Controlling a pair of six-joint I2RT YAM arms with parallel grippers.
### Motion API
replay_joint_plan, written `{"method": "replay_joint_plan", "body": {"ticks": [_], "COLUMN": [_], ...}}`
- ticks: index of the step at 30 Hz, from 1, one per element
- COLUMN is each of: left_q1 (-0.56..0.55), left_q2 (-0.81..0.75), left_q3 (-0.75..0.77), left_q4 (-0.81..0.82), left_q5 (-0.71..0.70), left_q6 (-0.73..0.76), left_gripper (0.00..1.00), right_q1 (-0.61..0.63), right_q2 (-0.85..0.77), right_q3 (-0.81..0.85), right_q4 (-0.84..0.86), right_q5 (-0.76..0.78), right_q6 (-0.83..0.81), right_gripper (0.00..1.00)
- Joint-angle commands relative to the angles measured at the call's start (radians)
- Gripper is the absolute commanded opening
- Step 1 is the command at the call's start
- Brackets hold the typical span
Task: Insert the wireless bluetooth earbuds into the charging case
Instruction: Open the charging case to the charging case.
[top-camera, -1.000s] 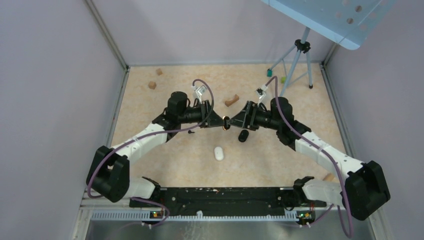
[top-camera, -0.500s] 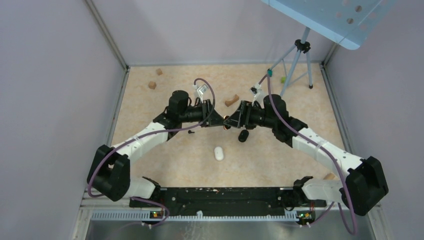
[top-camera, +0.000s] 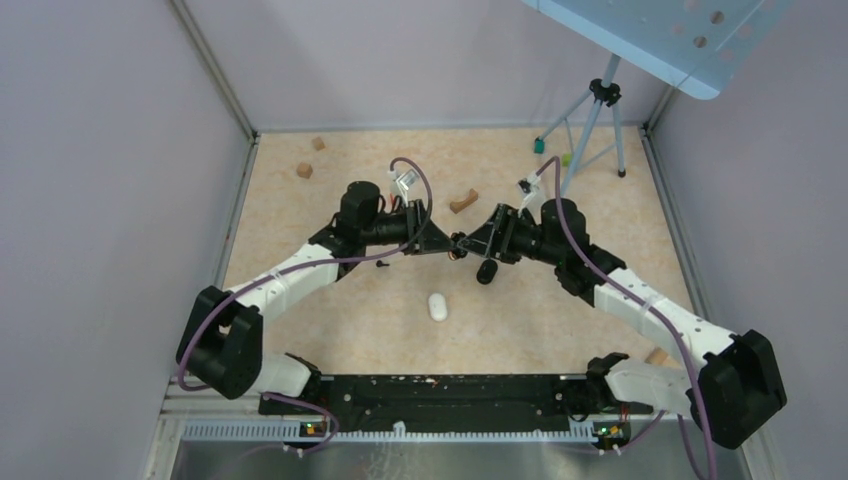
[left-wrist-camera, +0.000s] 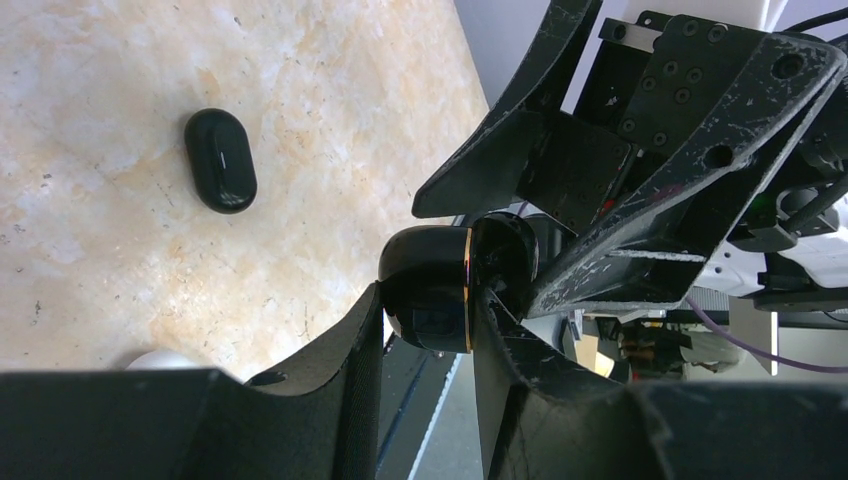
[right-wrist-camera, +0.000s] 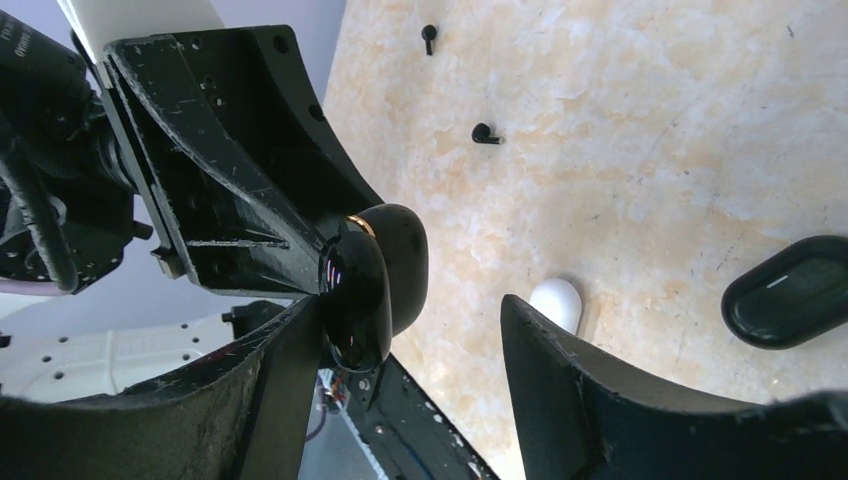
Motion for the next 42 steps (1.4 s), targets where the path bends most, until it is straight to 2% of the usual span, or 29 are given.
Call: {"method": "replay_joint_plan", "body": {"ticks": [1,8,11,15,20,26,32,38,42], "left_q1": [-0.002,-0.002,0.000,0.001,0.001,0.003,0.004,0.004,0.004], "left_q2": [-0.002,0.000,0.011,0.049,0.059,0.083,0.085,0.079,0.074], "left_q3": [0.042,0.050,0.052,0.085,0.107,0.116,0.111,0.105,0.103], "left_q4": [0.071,0.069,0.071,0.066,0.076,0.113,0.133,0.144,0.133], "left_q5": [0.023,0.022,0.047,0.122,0.168,0.213,0.221,0.214,0.193], "left_q6": [0.003,0.006,-0.001,-0.015,-0.034,-0.089,-0.113,-0.123,-0.108], "left_gripper": [0.20,0.20,0.20,0.22,0.22,0.21,0.20,0.20,0.19], "right_q1": [-0.024,-0.037,-0.039,-0.071,-0.120,-0.121,-0.122,-0.121,-0.121], "right_q2": [-0.051,-0.093,-0.100,-0.107,-0.122,-0.108,-0.018,0.024,0.044], "right_q3": [-0.017,-0.017,-0.027,-0.104,-0.200,-0.245,-0.314,-0.343,-0.363], "right_q4": [0.072,0.051,0.083,0.271,0.494,0.683,0.929,1.003,1.058], "right_q5": [-0.033,-0.020,-0.040,-0.138,-0.203,-0.253,-0.274,-0.248,-0.244], "right_q6": [0.050,0.061,0.067,0.132,0.222,0.278,0.399,0.430,0.448], "right_gripper": [0.65,0.69,0.75,0.86,0.90,0.87,0.84,0.77,0.68]}}
